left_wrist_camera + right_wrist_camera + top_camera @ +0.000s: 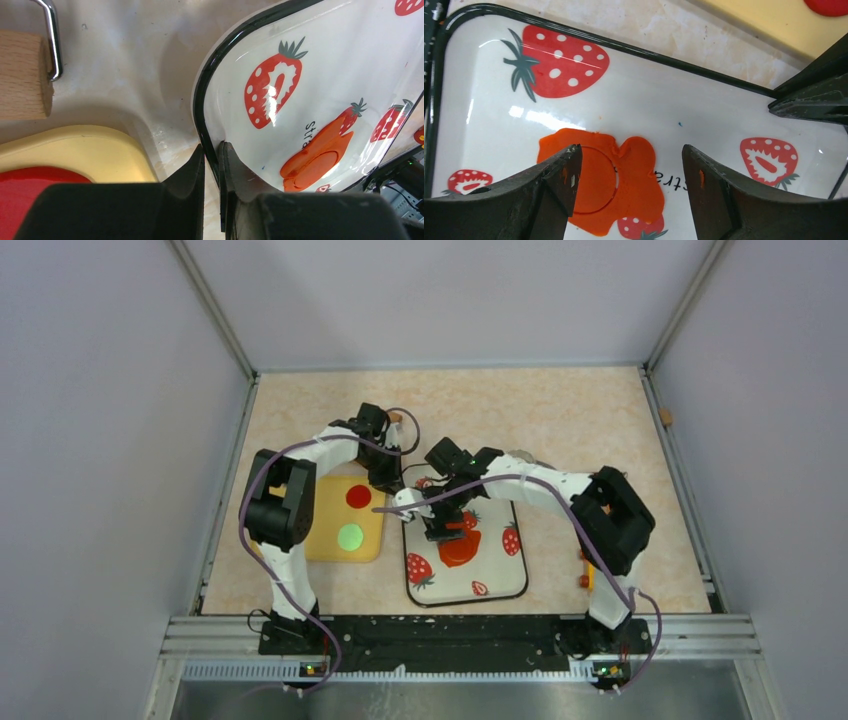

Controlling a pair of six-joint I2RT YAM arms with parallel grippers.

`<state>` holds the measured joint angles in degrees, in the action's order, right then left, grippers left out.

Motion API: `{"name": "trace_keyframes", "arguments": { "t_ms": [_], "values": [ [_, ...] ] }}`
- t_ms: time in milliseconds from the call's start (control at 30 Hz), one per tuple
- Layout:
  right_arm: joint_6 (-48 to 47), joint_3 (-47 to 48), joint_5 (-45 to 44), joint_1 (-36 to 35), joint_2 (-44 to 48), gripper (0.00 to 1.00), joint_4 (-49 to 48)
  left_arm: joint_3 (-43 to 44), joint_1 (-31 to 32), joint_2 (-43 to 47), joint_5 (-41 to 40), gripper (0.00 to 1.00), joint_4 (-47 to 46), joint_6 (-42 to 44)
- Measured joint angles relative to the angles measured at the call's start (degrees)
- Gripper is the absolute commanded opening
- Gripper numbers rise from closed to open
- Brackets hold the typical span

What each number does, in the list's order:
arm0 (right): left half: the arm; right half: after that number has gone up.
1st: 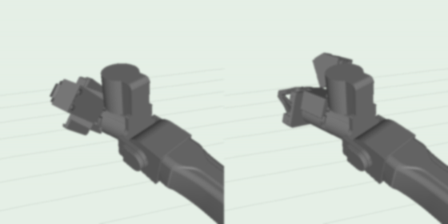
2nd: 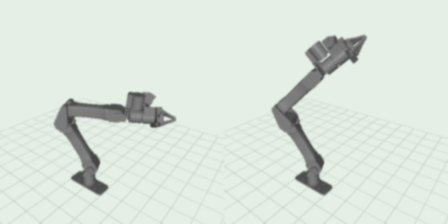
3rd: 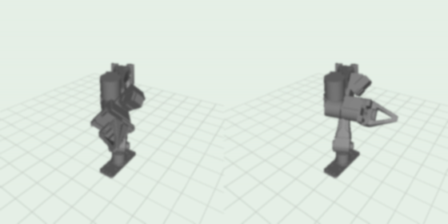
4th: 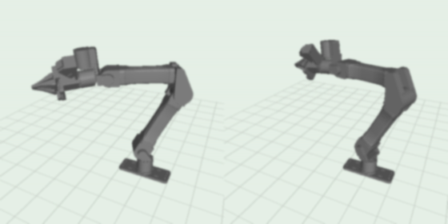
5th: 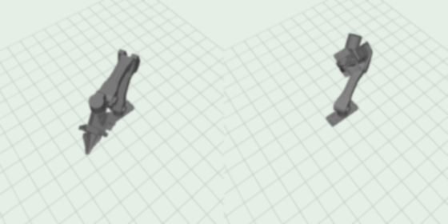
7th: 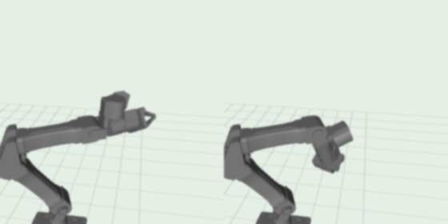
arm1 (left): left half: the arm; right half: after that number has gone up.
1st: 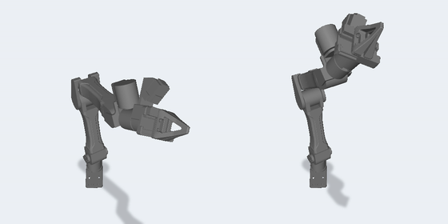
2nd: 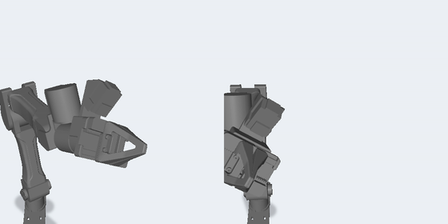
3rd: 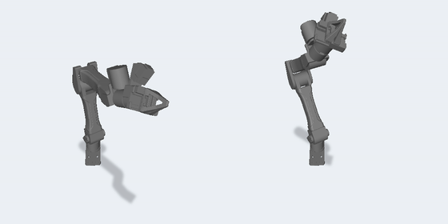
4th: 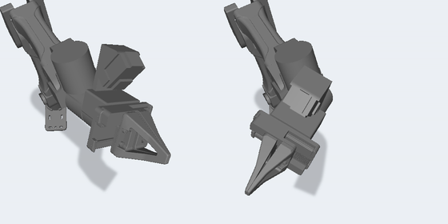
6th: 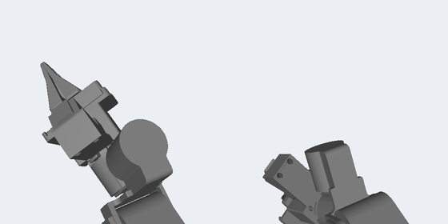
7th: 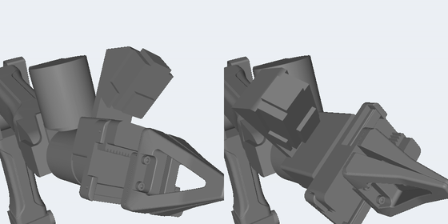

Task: Roll out the dumpling wrappers from the dough

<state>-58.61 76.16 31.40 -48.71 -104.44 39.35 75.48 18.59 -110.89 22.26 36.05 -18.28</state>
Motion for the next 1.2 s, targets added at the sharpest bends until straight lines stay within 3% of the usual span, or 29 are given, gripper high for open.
{"name": "trace_keyframes", "arguments": {
  "t_ms": [333, 467, 733, 967, 1200],
  "values": [
    [-0.7, 5.4, -0.7, 1.4, -8.7, 0.67, 2.6, 0.0, -0.1, 0.0, 0.7, 0.0, 0.0, 0.3],
    [-0.7, 5.4, -1.3, 2.4, -9.3, 0.62, 3.7, 0.0, -0.1, 0.0, 0.9, 0.0, 0.0, 0.3],
    [-0.3, 7.4, -1.4, 2.4, -11.1, 0.62, 6.8, 0.0, -0.1, 0.0, 0.8, 0.0, 0.0, 0.3],
    [0.2, 8.8, -1.0, 2.4, -12.2, 0.52, 8.3, -0.1, -0.1, 0.0, 0.5, 0.0, 0.0, 0.2],
    [0.3, 8.7, -0.3, 2.3, -12.2, 0.51, 10.1, -0.1, 0.0, 0.0, -0.1, 0.0, 0.0, 0.2]
  ]
}}
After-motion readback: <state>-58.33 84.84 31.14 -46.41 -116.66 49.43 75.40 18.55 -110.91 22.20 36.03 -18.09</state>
